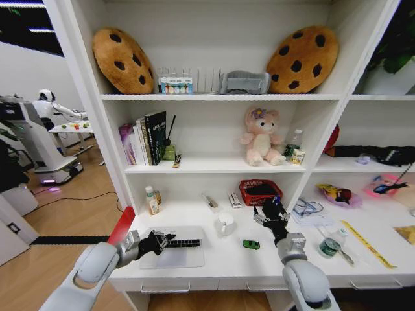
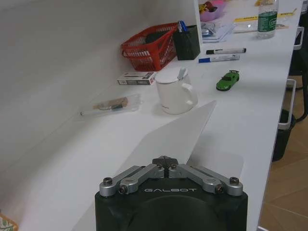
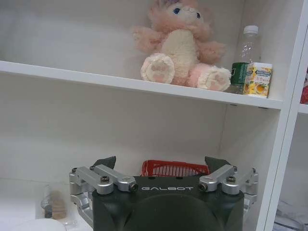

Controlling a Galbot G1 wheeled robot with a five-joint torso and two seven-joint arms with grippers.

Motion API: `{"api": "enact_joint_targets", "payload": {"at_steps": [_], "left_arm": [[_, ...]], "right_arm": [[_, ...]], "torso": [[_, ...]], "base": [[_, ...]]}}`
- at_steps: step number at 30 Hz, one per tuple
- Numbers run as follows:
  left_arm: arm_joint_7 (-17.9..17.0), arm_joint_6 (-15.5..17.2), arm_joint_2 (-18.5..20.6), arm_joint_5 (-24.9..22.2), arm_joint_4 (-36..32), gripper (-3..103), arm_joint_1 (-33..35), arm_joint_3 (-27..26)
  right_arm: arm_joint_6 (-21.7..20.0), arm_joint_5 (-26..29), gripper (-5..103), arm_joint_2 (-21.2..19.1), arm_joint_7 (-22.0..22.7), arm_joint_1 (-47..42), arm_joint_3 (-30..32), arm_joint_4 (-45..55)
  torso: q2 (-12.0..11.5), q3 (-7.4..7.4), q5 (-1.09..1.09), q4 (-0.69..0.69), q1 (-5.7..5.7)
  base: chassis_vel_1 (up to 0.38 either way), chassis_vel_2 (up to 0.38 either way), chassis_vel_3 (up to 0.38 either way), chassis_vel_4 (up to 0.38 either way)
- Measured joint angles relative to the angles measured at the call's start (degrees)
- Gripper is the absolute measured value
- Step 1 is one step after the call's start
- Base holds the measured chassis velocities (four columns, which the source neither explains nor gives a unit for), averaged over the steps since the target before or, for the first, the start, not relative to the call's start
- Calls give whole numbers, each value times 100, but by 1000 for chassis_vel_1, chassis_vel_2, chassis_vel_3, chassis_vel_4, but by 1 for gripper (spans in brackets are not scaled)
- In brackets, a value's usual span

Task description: Organize the objects on the table.

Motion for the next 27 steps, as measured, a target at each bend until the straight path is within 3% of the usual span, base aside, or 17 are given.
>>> {"api": "enact_joint_targets", "payload": {"at_steps": [12,18,19,22,23,24,25,26,27], "left_arm": [[-30,-357,-302,187,195,0,210,74],[-414,-380,-424,23,275,0,147,66],[-573,-342,-438,-78,277,0,90,60],[-1942,-58,-653,-1016,307,0,-296,-16],[-1942,-58,-653,-1016,307,0,-296,-16],[-2229,-36,-707,-1245,312,0,-354,-26],[-2896,2,-823,-1641,312,0,-430,-48],[-2896,2,-823,-1641,312,0,-430,-48],[-3155,3,-866,-1762,312,0,-441,-62]], "right_arm": [[-19,2,100,-6,4,4,22,-25],[-25,0,100,-22,7,-24,51,-19],[-26,2,100,-25,7,-25,57,-14],[-49,5,100,-19,17,-15,70,19],[-49,5,100,-19,17,-15,70,19],[-66,7,100,-15,23,-15,66,28],[-90,13,100,-10,61,-17,36,44],[-90,13,100,-10,61,-17,36,44],[-94,16,100,-10,75,-19,22,48]], "torso": [[0,0,0,0,0],[0,0,1,0,0],[0,0,1,0,0],[0,0,0,-1,0],[0,0,0,-1,0],[0,0,1,-1,0],[0,0,0,-1,0],[0,0,0,-1,0],[0,0,0,-1,0]], "base": [[0,0,0,0],[0,0,0,0],[0,0,0,0],[0,0,0,0],[0,0,0,0],[0,0,0,0],[0,0,0,0],[0,0,0,0],[0,0,0,0]]}}
